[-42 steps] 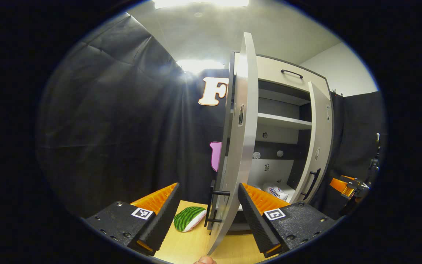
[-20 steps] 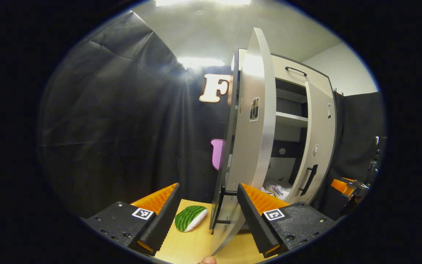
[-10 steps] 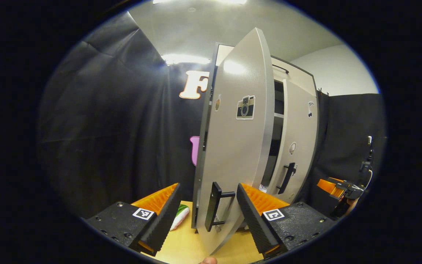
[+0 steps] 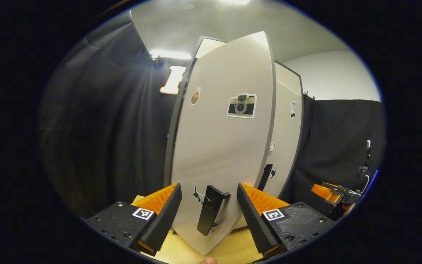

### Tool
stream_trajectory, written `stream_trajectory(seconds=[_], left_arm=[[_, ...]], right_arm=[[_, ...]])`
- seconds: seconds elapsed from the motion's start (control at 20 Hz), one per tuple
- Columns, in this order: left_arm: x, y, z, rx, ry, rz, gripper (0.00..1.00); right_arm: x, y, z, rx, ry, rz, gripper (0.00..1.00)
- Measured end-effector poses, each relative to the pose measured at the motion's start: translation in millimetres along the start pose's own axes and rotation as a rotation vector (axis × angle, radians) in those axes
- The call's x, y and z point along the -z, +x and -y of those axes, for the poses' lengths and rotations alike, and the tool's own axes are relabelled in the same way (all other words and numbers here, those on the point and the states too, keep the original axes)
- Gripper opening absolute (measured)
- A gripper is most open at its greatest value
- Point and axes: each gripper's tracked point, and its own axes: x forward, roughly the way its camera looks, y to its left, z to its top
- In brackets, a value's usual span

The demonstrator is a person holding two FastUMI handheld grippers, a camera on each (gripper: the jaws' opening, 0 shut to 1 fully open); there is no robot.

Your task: Grab one shoe with the right hand and put it into the shoe cabinet, grab the other shoe with the left hand and put it into the shoe cabinet; then close the right door with the right hand and the left door with the left hand.

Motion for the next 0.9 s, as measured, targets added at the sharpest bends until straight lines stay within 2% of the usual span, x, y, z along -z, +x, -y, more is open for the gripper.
stream_trajectory(seconds=[0.3, 0.55, 0.9], left_arm=[[11.1, 19.4, 26.2, 0.074, -0.040, -0.011, 0.93], [11.3, 31.1, 42.9, 0.091, -0.015, -0.011, 0.93], [16.5, 30.8, 44.7, 0.082, -0.002, -0.019, 0.93]], right_arm=[[-6.0, -8.0, 13.5, 0.021, 0.000, 0.004, 0.98], [-5.7, -15.1, 24.9, 0.039, 0.011, 0.008, 0.98], [-5.7, -13.8, 32.2, 0.042, 0.025, 0.006, 0.98]])
